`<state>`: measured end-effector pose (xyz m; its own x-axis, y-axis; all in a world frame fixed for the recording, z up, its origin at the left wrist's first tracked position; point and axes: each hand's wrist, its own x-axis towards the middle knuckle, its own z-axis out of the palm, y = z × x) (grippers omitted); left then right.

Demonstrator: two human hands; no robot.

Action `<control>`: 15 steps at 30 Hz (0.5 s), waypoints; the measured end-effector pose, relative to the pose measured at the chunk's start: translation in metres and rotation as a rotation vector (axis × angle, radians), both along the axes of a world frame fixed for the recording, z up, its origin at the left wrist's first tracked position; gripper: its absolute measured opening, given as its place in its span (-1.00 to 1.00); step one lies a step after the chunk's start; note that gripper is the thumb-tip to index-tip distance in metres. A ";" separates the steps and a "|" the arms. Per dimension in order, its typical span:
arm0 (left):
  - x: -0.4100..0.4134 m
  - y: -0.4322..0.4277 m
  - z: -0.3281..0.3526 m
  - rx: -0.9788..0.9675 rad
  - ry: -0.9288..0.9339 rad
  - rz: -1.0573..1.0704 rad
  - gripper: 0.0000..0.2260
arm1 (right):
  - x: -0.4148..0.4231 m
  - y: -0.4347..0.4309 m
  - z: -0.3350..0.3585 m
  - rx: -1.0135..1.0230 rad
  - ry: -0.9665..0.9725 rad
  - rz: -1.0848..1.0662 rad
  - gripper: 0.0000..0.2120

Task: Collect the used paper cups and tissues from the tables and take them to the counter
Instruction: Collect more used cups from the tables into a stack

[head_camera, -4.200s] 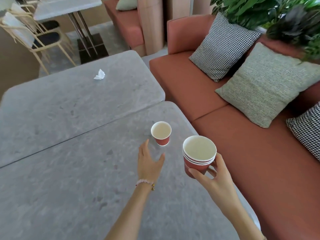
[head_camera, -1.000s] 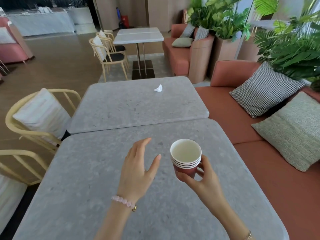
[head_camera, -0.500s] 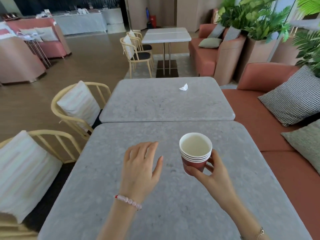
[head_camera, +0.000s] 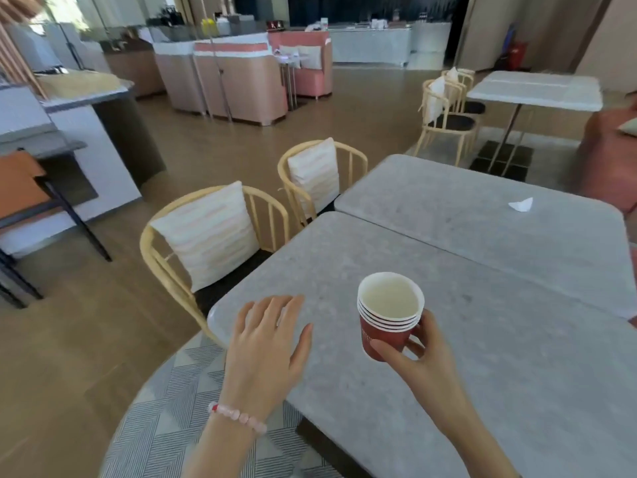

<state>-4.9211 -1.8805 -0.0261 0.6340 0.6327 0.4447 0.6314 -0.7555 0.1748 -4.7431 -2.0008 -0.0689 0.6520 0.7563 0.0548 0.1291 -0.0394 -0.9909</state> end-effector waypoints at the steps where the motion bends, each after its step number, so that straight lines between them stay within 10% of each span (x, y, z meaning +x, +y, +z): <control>1: -0.012 -0.002 0.001 0.006 0.004 0.042 -0.63 | -0.006 0.004 0.001 0.001 0.003 0.039 -0.47; 15: -0.208 0.041 0.012 0.143 -0.027 0.506 -0.66 | -0.168 0.148 0.006 0.007 -0.028 0.496 -0.45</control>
